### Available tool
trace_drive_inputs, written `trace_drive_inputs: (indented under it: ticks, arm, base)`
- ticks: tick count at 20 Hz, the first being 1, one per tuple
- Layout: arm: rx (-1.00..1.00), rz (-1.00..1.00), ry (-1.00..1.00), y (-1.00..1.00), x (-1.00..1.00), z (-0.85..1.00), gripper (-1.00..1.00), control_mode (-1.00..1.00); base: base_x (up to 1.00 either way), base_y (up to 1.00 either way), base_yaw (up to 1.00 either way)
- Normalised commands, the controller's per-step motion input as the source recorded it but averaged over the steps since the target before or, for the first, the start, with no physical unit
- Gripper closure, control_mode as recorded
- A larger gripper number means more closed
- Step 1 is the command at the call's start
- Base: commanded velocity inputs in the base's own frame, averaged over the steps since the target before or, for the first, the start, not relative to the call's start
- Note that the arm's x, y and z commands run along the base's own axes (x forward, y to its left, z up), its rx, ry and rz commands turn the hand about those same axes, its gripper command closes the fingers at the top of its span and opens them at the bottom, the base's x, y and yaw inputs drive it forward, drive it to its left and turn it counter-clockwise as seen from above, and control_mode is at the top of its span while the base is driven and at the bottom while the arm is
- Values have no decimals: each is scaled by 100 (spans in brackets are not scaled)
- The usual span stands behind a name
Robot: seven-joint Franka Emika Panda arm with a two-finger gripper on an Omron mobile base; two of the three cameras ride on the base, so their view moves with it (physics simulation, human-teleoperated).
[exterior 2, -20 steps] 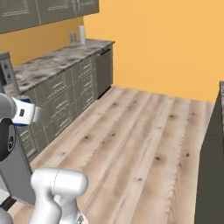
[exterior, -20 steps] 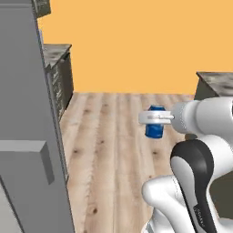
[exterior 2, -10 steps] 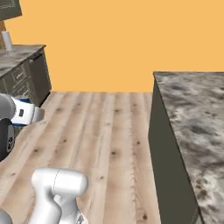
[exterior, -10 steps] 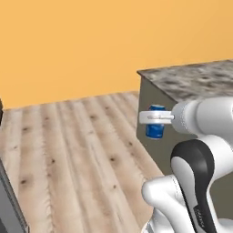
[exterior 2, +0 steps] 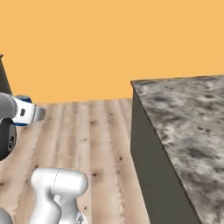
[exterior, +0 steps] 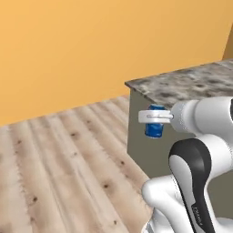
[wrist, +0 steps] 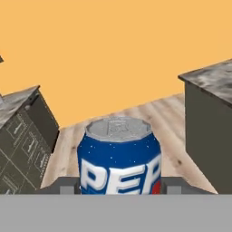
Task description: Open the fridge, grab two sodas, and place both sodas inside the bowl with ice on the dining counter.
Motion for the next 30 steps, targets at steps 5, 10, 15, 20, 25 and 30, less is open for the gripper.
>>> trace_drive_inputs:
  ticks: [5, 10, 15, 20, 25, 30]
  arm:
    - [0, 0, 0, 0, 0, 0, 100, 100]
    - [0, 0, 0, 0, 0, 0, 100, 100]
    - [0, 0, 0, 0, 0, 0, 100, 100]
    - [0, 0, 0, 0, 0, 0, 100, 100]
    - [0, 0, 0, 0, 0, 0, 100, 100]
    - [0, 0, 0, 0, 0, 0, 100, 100]
  base:
    - [96, 22, -45]
    - [75, 28, -52]
    - [84, 47, -51]
    - [86, 74, -45]
    - [80, 79, -43]
    - [80, 81, -41]
